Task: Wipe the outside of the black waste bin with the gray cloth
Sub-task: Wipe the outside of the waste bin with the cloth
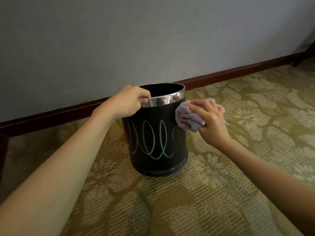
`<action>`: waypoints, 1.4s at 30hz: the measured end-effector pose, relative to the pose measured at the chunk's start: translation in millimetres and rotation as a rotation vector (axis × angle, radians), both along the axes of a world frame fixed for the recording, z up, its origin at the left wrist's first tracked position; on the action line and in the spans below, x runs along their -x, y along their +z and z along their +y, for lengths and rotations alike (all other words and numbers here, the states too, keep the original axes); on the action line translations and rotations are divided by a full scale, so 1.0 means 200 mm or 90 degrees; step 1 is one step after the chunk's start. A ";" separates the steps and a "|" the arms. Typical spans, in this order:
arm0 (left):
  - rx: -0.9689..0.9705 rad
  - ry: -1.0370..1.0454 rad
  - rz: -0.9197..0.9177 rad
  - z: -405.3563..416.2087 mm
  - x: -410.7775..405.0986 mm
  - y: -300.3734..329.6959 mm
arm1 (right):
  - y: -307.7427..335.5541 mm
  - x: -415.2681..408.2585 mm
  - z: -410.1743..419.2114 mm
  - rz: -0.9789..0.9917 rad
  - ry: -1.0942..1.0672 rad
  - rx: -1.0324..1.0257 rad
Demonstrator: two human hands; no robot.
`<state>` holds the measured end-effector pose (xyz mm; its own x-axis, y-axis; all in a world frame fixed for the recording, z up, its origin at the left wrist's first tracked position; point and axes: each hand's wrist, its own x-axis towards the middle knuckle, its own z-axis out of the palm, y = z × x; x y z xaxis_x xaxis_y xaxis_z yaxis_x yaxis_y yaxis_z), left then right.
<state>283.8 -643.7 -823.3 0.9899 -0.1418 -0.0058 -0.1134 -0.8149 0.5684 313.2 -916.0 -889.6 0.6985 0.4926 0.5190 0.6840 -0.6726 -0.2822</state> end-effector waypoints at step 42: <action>0.063 0.153 -0.110 -0.08 -0.04 -0.05 | -0.16 0.22 0.00 0.055 0.011 0.173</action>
